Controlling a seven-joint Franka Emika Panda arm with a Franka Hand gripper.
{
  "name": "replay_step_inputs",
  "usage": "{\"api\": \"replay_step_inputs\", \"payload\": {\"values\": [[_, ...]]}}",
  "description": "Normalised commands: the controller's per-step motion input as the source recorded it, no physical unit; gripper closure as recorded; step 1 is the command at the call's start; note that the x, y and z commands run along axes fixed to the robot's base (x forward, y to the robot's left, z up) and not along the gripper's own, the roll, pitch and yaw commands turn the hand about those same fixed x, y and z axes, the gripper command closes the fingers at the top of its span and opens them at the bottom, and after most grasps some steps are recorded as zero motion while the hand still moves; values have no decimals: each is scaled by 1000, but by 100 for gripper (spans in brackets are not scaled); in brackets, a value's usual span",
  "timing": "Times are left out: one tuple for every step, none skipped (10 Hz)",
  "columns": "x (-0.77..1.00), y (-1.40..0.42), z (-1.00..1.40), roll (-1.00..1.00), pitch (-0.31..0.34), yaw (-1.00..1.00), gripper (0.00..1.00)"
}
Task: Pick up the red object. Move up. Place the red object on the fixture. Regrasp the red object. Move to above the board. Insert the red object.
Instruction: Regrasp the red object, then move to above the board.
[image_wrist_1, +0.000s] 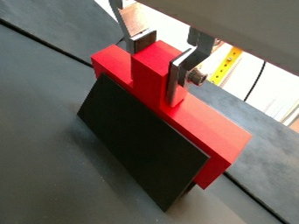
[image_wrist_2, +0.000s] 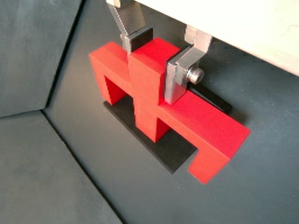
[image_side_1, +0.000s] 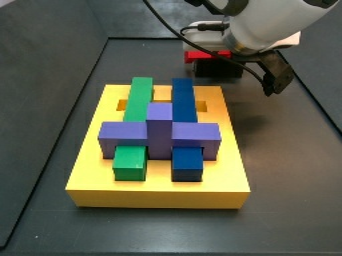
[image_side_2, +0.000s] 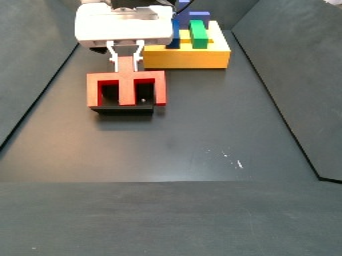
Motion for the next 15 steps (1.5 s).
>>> {"api": "replay_step_inputs", "payload": {"values": [[0, 0, 0, 0, 0, 0, 100], [0, 0, 0, 0, 0, 0, 100], [0, 0, 0, 0, 0, 0, 100], [0, 0, 0, 0, 0, 0, 100], [0, 0, 0, 0, 0, 0, 100], [0, 0, 0, 0, 0, 0, 100], [0, 0, 0, 0, 0, 0, 100], [0, 0, 0, 0, 0, 0, 100], [0, 0, 0, 0, 0, 0, 100], [0, 0, 0, 0, 0, 0, 100], [0, 0, 0, 0, 0, 0, 100], [0, 0, 0, 0, 0, 0, 100], [0, 0, 0, 0, 0, 0, 100], [0, 0, 1400, 0, 0, 0, 100], [-44, -35, 1400, 49, 39, 78, 100]]}}
